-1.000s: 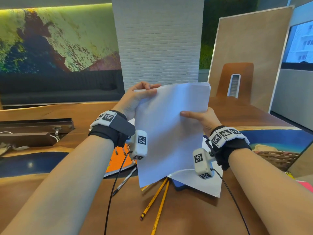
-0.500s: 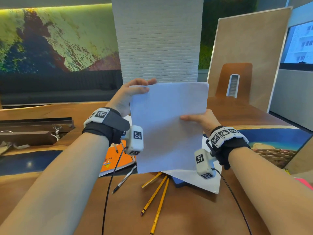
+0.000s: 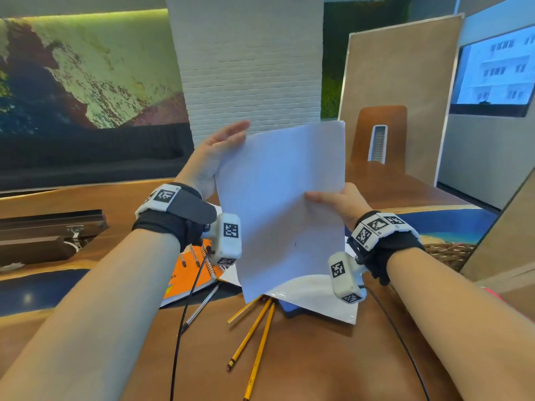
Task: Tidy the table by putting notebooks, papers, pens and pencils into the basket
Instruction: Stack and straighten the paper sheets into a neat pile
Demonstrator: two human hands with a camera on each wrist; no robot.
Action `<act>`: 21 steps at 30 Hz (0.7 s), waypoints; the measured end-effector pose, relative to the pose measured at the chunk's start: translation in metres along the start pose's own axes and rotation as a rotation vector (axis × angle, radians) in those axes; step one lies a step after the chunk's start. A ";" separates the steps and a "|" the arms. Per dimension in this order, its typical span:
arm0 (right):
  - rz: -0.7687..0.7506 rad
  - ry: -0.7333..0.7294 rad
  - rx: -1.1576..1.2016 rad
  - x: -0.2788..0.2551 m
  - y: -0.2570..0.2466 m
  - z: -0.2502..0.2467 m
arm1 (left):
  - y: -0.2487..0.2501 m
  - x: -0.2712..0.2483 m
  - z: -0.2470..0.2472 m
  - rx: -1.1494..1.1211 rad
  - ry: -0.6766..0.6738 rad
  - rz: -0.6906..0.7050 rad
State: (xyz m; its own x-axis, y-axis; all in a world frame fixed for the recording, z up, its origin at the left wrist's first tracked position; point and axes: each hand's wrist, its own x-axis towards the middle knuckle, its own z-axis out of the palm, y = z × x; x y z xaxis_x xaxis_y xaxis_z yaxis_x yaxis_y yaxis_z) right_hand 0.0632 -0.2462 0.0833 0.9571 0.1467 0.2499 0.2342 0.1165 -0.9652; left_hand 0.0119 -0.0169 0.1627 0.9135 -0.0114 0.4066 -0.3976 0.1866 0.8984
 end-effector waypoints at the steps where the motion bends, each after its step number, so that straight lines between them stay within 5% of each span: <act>1: -0.016 0.027 0.001 0.000 -0.006 -0.005 | 0.003 0.003 0.006 -0.022 -0.010 0.017; 6: -0.040 0.180 -0.027 -0.009 -0.026 -0.038 | -0.015 0.014 0.037 0.156 -0.094 -0.070; 10: -0.078 0.295 -0.102 -0.020 -0.043 -0.071 | -0.044 0.023 0.076 0.232 -0.031 -0.130; 14: -0.087 0.370 -0.132 -0.036 -0.060 -0.105 | -0.064 0.039 0.120 0.196 0.008 -0.196; 21: -0.074 0.569 -0.148 -0.067 -0.084 -0.182 | -0.078 0.060 0.216 0.116 -0.142 -0.185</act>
State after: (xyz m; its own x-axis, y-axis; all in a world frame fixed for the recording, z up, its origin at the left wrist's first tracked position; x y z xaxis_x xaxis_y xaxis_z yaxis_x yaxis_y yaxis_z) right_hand 0.0108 -0.4449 0.1333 0.8688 -0.4113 0.2759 0.2860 -0.0381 -0.9575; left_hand 0.0786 -0.2443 0.1532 0.9536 -0.1743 0.2453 -0.2394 0.0549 0.9694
